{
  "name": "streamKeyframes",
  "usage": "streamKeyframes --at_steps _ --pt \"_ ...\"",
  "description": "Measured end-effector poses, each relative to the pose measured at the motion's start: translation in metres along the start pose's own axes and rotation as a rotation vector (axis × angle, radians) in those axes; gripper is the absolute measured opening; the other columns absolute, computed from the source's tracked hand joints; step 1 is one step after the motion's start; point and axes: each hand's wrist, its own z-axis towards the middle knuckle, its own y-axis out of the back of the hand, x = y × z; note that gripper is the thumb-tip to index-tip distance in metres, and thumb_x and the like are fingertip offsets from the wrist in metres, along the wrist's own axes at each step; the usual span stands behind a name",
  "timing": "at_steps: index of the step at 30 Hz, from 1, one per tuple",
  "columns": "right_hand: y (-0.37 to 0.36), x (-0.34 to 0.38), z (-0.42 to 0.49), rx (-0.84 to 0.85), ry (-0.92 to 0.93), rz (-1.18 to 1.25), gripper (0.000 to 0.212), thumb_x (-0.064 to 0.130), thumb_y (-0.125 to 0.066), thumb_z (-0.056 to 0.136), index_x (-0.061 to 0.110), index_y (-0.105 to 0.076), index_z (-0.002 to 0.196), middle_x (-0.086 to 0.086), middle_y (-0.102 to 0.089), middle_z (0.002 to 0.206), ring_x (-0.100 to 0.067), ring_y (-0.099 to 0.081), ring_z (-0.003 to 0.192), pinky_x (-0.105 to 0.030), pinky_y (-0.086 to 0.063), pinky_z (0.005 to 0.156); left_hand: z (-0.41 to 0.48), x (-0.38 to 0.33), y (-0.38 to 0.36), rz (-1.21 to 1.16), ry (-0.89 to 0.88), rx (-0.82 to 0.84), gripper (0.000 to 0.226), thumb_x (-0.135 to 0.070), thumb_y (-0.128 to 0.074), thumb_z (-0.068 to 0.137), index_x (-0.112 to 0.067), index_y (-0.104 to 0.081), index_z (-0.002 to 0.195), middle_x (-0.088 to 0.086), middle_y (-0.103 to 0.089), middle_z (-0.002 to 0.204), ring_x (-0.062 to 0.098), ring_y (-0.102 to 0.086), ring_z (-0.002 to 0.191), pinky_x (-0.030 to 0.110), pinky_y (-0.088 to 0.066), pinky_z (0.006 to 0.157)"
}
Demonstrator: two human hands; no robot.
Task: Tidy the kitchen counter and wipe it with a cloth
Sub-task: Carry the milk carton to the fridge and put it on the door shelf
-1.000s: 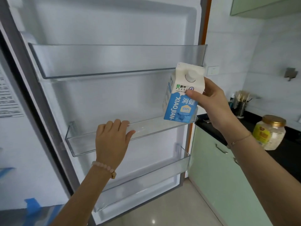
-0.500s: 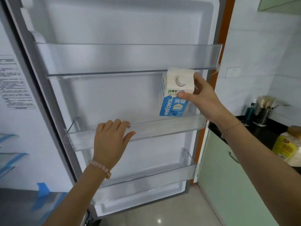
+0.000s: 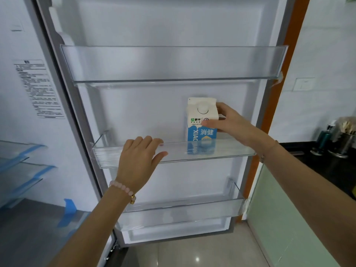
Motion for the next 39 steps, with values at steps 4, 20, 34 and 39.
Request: streamKeyframes --at_steps 4,20,34,39 --pt "0.001 0.001 0.001 0.032 -0.024 -0.025 0.059 0.02 -0.07 0.079 0.021 -0.04 0.13 0.002 -0.056 0.124 -0.01 -0.062 0.097 -0.014 -0.056 0.063 0.001 -0.002 -0.002 -0.021 0.002 -0.018 0.083 -0.057 -0.01 0.108 -0.013 -0.079 0.094 0.0 -0.072 0.068 0.024 -0.069 0.06 0.031 -0.04 0.072" --pt "-0.006 0.006 -0.006 -0.041 0.016 -0.131 0.054 0.026 -0.068 0.08 0.028 -0.044 0.128 0.015 -0.059 0.103 -0.005 -0.062 0.085 -0.016 -0.053 0.059 0.002 -0.002 -0.001 -0.033 -0.021 -0.019 0.058 -0.053 -0.04 0.098 -0.012 -0.079 0.091 0.001 -0.072 0.066 0.026 -0.069 0.057 0.032 -0.045 0.072" --pt "0.022 0.004 -0.075 -0.52 0.162 -0.077 0.018 0.018 -0.062 0.086 0.031 -0.067 0.097 0.006 -0.068 0.105 -0.015 -0.063 0.101 -0.039 -0.05 0.096 0.0 -0.009 0.007 -0.085 0.065 0.075 0.043 -0.044 -0.046 0.09 -0.013 -0.073 0.077 0.002 -0.069 0.062 0.025 -0.067 0.056 0.035 -0.053 0.067" --pt "0.062 -0.015 -0.101 -0.643 0.115 0.03 0.032 0.032 -0.065 0.081 0.032 -0.059 0.113 0.006 -0.062 0.107 -0.021 -0.057 0.112 -0.046 -0.045 0.102 0.001 -0.013 0.017 -0.112 0.101 0.116 0.047 -0.047 -0.046 0.091 -0.012 -0.07 0.072 0.003 -0.069 0.06 0.026 -0.065 0.054 0.036 -0.054 0.064"
